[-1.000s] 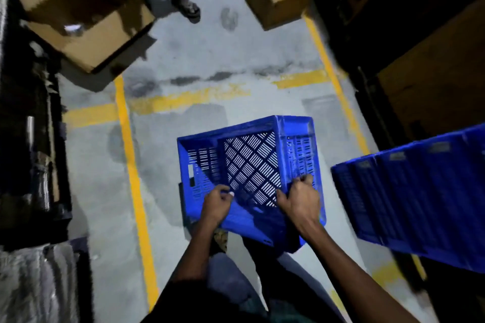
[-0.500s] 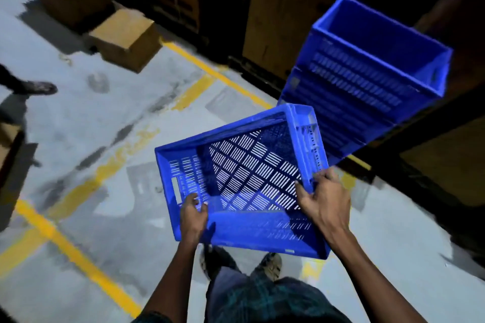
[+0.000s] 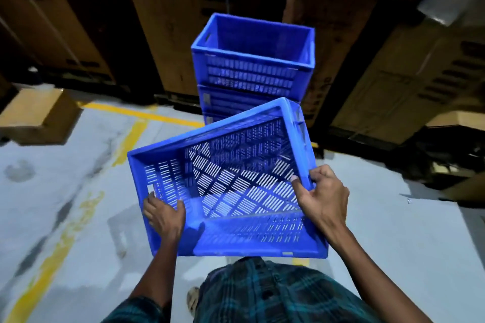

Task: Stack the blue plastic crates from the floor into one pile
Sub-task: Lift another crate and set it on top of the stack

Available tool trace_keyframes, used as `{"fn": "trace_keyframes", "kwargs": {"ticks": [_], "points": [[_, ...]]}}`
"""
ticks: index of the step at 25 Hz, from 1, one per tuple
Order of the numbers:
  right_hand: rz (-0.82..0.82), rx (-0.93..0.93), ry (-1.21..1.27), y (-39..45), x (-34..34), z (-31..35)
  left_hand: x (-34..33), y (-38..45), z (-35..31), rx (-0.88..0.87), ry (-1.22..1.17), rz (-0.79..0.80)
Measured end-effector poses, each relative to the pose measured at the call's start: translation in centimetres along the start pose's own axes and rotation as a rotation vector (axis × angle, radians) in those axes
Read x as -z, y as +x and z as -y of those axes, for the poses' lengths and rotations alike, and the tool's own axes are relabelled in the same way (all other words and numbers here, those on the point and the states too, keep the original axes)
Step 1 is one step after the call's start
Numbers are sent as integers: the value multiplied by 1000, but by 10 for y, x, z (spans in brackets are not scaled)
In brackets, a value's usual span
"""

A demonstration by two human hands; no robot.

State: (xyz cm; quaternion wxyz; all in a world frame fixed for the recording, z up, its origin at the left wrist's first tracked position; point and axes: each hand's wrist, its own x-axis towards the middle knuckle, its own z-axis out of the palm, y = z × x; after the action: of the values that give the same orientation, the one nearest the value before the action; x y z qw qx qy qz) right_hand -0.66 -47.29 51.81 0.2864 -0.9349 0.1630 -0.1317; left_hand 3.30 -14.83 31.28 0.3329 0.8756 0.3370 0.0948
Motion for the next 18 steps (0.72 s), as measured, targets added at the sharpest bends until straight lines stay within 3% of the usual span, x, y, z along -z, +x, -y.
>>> {"fn": "trace_keyframes", "kwargs": {"ticks": [5, 10, 14, 18], "points": [[-127, -5, -20, 17, 34, -12, -20, 1, -55, -131, 21, -9], [-298, -8, 9, 35, 55, 4, -14, 31, -97, -405, 85, -61], [-442, 20, -1, 42, 62, 34, 12, 87, -122, -433, 38, -117], [-601, 31, 37, 47, 61, 68, 35, 149, -154, -507, -209, 55]]}}
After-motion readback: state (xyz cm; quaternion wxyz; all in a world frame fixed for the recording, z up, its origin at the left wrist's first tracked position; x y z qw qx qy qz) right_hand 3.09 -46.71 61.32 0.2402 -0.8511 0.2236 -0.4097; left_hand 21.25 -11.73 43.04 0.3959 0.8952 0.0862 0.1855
